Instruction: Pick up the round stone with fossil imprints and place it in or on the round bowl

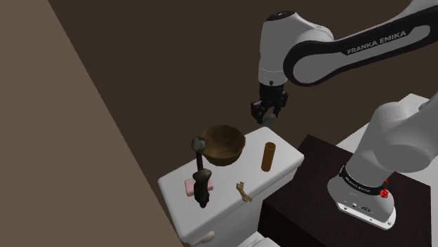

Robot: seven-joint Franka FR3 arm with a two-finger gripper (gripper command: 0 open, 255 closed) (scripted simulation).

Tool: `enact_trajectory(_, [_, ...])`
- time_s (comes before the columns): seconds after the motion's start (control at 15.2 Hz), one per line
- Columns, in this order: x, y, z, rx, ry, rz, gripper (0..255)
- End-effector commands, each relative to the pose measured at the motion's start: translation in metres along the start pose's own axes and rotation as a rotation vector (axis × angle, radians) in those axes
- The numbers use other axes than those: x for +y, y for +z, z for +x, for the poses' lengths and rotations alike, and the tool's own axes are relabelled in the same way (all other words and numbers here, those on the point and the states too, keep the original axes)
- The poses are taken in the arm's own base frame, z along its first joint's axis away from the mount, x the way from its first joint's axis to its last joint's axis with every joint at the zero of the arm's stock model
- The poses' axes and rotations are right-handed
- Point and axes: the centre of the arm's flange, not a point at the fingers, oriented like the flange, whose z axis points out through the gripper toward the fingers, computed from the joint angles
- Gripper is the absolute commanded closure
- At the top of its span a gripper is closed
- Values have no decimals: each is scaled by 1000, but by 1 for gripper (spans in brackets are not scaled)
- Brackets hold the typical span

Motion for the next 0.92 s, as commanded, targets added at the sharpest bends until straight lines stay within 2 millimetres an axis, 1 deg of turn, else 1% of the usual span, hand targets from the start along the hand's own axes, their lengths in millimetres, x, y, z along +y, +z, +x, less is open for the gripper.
enact_trajectory(0.0, [1,-11,1,0,0,0,255])
enact_trajectory(0.46, [4,-45,2,0,0,0,255])
enact_trajectory(0.86, [-75,-54,10,0,0,0,255])
